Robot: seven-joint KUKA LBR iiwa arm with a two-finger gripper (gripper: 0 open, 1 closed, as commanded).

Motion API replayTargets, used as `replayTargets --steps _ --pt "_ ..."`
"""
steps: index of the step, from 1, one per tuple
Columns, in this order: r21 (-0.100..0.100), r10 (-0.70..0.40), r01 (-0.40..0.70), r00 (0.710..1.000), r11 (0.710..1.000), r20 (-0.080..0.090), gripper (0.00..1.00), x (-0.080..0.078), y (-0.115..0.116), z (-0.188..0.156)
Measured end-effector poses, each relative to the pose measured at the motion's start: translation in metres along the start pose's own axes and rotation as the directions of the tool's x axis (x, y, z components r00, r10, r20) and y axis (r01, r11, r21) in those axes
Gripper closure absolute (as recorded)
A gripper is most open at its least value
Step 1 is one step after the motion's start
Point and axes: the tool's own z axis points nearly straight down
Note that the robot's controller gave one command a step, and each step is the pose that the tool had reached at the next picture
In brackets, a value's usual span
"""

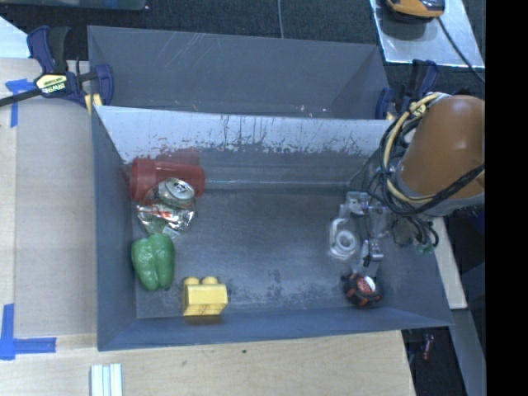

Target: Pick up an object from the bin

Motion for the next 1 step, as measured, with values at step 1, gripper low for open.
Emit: replayTargets --steps 1 --pt "0.001 -0.003 0.003 1.0 1.0 0.008 0.0 -0.0022 0.0003 -0.004"
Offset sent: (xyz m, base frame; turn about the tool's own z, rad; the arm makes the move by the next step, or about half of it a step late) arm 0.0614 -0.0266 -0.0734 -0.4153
